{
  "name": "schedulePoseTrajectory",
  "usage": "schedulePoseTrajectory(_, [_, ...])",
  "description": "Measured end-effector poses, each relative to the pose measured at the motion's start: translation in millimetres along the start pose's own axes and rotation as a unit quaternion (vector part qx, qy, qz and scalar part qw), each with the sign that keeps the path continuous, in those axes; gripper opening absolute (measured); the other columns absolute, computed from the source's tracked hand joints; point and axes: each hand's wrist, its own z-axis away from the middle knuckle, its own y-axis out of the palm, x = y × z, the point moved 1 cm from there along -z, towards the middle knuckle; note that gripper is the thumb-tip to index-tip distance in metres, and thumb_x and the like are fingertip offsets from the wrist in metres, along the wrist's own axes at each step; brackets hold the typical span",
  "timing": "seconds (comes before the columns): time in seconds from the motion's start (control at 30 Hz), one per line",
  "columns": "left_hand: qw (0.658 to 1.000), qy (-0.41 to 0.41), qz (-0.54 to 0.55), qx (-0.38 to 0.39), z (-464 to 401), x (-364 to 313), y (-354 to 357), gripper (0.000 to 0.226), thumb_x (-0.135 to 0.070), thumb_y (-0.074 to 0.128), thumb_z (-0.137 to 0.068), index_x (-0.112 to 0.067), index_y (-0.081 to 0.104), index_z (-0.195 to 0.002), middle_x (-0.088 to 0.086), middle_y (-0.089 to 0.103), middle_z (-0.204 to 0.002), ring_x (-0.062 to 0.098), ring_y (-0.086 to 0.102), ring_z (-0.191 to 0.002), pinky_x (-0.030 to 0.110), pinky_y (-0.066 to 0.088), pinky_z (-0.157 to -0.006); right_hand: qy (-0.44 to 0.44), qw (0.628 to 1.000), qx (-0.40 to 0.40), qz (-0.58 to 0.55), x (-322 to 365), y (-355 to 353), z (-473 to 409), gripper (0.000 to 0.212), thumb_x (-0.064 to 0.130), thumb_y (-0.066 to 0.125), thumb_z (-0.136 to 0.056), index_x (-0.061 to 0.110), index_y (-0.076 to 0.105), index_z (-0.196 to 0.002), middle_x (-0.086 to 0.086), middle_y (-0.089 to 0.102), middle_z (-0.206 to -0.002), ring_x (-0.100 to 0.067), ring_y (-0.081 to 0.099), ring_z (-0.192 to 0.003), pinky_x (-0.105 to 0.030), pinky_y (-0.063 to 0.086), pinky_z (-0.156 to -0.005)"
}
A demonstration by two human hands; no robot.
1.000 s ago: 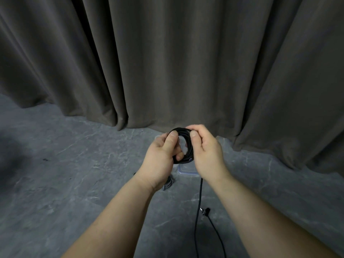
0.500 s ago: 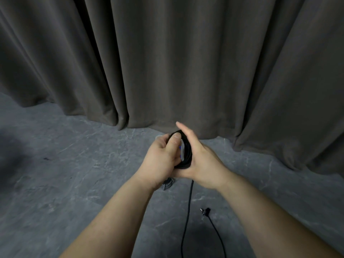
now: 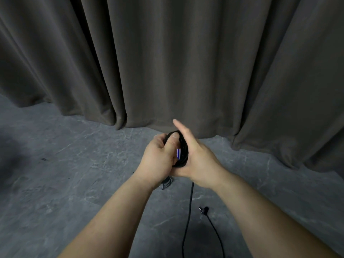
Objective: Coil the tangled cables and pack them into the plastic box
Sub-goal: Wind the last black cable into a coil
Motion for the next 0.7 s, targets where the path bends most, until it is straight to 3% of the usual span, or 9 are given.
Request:
schedulePoseTrajectory(0.17, [0.988,-0.066,0.135,0.017,-3,0,2,0.036,-0.033,0.039,-0.103,-0.008,0.052,-0.08,-0.006,0.039,-0.049,0.008,0.036,-0.046,0.017,0.034,-0.042,-0.008,0.999,0.011,-0.049,-6,-1,-3,0.087,0.031,0.089,-0.062,0.058,0.033,-0.122,0.016,0.059,-0.111,-0.004,0.058,-0.102,-0.033,0.049,-0.095])
schedulePoseTrajectory(0.27, [0.961,-0.112,0.244,0.068,-5,-2,-2,0.034,-0.03,0.039,-0.101,-0.001,0.054,-0.095,0.002,0.043,-0.057,0.013,0.043,-0.053,0.021,0.044,-0.047,0.004,0.991,0.026,-0.131,-13,0,-5,0.083,0.025,0.088,-0.064,0.049,0.038,-0.125,0.02,0.056,-0.095,-0.003,0.057,-0.088,-0.032,0.05,-0.093])
schedulePoseTrajectory(0.37, [0.954,-0.111,0.255,0.108,-4,-3,-6,0.026,-0.023,0.042,-0.098,0.0,0.053,-0.098,0.006,0.05,-0.068,0.016,0.051,-0.063,0.025,0.051,-0.055,-0.003,0.988,0.039,-0.15,-14,-1,-7,0.081,0.019,0.087,-0.066,0.046,0.039,-0.126,0.019,0.054,-0.097,0.002,0.057,-0.091,-0.021,0.046,-0.09])
schedulePoseTrajectory(0.5, [0.96,-0.098,0.244,0.1,-3,1,-5,0.022,-0.018,0.041,-0.1,-0.002,0.05,-0.089,0.007,0.049,-0.065,0.016,0.05,-0.06,0.025,0.05,-0.056,0.006,0.987,0.054,-0.15,-9,-3,-5,0.078,0.015,0.085,-0.069,0.044,0.037,-0.123,0.014,0.053,-0.091,0.006,0.054,-0.083,-0.012,0.044,-0.083])
schedulePoseTrajectory(0.63, [0.966,-0.085,0.222,0.099,-3,2,-1,0.016,-0.014,0.039,-0.101,-0.005,0.047,-0.09,0.003,0.046,-0.06,0.013,0.043,-0.057,0.026,0.04,-0.057,0.025,0.986,0.055,-0.153,-4,-1,-4,0.079,0.022,0.085,-0.066,0.045,0.034,-0.121,0.005,0.057,-0.102,0.002,0.055,-0.083,-0.013,0.048,-0.08])
schedulePoseTrajectory(0.7, [0.964,-0.086,0.231,0.104,-4,1,-2,0.013,-0.013,0.04,-0.1,-0.005,0.047,-0.092,0.003,0.046,-0.061,0.012,0.044,-0.057,0.027,0.04,-0.058,0.022,0.985,0.044,-0.167,-4,0,-6,0.073,0.022,0.085,-0.067,0.048,0.038,-0.116,0.005,0.056,-0.098,0.001,0.054,-0.078,-0.018,0.05,-0.079])
